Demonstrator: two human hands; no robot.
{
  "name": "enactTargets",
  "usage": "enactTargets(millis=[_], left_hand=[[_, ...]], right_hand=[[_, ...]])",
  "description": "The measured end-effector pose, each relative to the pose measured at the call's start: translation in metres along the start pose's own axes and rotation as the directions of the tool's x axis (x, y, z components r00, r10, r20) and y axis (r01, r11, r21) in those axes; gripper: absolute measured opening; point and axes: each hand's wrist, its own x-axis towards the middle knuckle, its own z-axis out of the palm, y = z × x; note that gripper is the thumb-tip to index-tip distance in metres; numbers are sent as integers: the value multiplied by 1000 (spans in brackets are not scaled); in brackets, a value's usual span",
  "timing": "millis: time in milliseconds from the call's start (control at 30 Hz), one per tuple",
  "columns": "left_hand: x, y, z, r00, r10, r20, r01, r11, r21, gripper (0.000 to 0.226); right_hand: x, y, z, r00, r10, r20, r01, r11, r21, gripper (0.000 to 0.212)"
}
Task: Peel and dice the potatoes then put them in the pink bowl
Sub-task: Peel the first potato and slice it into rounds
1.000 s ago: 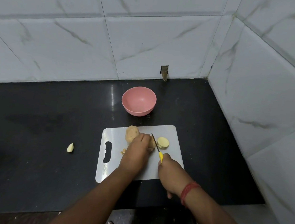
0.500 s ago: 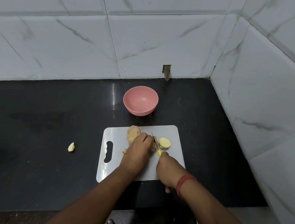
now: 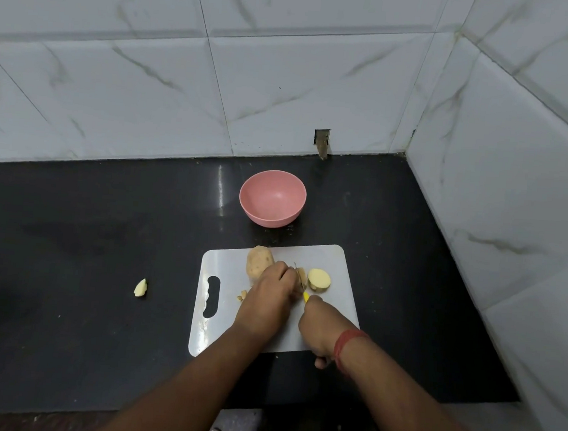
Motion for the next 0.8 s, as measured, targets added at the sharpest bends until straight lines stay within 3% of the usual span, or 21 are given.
enactTargets(millis=[267,333,367,400,433,467,500,533,567,600,667,700,733,767,800], left_hand=[[2,-2,-1,999,29,26,-30,1000,9,21],[2,-3,-2,999,36,32,-37,999,9,19],[2,-4,-1,999,24,35,-24,1000,0,18],[3,-5,0,999,6,35,-6,1000,-11,17],[3,-5,0,999,-11,38,12,1000,-23,16],[4,-6,0,999,-23,43,24,999,-34,15],[5,-6,0,999,-27,42,29,999,-41,15],[6,-5,0,999,-27,35,29,999,-43,14],[6,-5,-1,999,-28,27,29,999,-42,14],[6,-5,-1,999,-29,19,30,999,-40,14],[5,-4,0,999,-34,16,35,999,-42,15],[5,-4,0,999,-38,17,39,998,-51,16],[5,-5,1,999,-45,18,46,997,-62,18],[4,-5,2,998,-51,21,53,996,-71,22],[4,-5,3,998,-57,27,59,995,-75,27]], right_hand=[[16,6,3,997,15,81,-17,1000,20,33],[31,12,8,998,-21,-62,21,1000,3,22],[34,16,0,997,-71,14,72,994,-88,12],[38,28,6,992,-124,27,124,900,-418,31],[32,35,15,990,-36,136,128,626,-769,42],[27,36,16,943,106,315,249,401,-882,43],[23,34,19,904,7,427,419,178,-890,37],[12,34,21,888,37,458,448,152,-881,33],[-3,29,13,906,2,422,421,73,-904,31],[-13,26,11,897,-9,443,440,-96,-893,31],[-22,39,31,955,-53,291,278,-175,-945,36],[-17,47,40,983,-175,46,23,-128,-992,41],[-11,60,44,934,-286,-213,-180,137,-974,43],[-4,69,46,860,-310,-406,-250,438,-863,42],[-2,78,53,829,-260,-496,-264,599,-756,41]])
